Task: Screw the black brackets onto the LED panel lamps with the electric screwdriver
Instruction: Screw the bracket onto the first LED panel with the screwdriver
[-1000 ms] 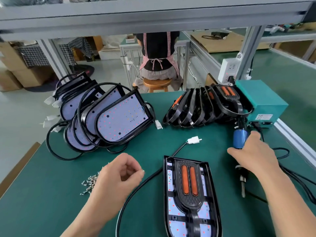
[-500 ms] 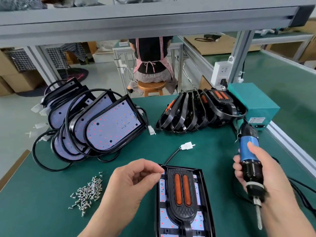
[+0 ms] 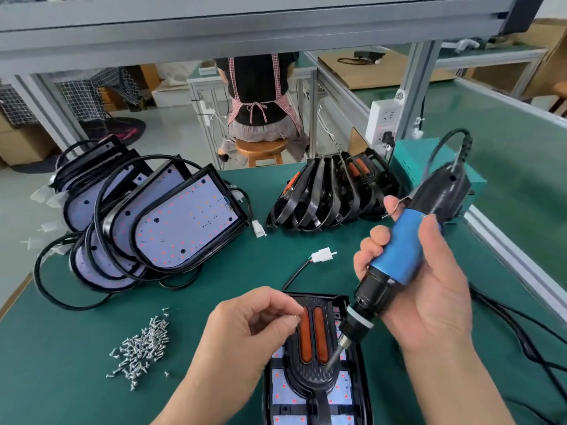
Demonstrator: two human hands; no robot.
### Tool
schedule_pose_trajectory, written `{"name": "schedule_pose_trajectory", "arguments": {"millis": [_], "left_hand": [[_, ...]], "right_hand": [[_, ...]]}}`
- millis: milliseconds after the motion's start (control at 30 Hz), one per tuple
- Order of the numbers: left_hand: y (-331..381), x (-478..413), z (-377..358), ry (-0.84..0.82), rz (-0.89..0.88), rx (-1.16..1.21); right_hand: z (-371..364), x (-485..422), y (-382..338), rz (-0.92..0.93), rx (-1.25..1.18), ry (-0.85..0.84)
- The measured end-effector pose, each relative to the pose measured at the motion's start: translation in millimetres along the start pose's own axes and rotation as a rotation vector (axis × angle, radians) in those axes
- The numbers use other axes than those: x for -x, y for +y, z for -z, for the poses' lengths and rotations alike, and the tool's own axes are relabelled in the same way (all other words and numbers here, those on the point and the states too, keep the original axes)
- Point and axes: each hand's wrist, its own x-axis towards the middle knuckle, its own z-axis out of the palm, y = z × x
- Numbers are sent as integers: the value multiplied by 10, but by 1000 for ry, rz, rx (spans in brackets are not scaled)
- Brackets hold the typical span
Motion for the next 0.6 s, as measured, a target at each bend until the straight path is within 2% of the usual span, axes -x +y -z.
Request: {"name": "schedule_pose_trajectory", "arguments": {"millis": [167, 300, 467, 600], "left_hand": [[-66, 25, -8, 15, -15, -131], [-62, 31, -39, 11, -44, -175], [-2, 31, -86, 2, -24, 30], [22, 28, -100, 2, 6, 233]], "right_hand": [[3, -23, 81, 7, -26, 51], [-67, -78, 57, 91, -34, 109], [-289, -74, -65, 264, -66, 142], [-431, -25, -162, 313, -69, 150]]}}
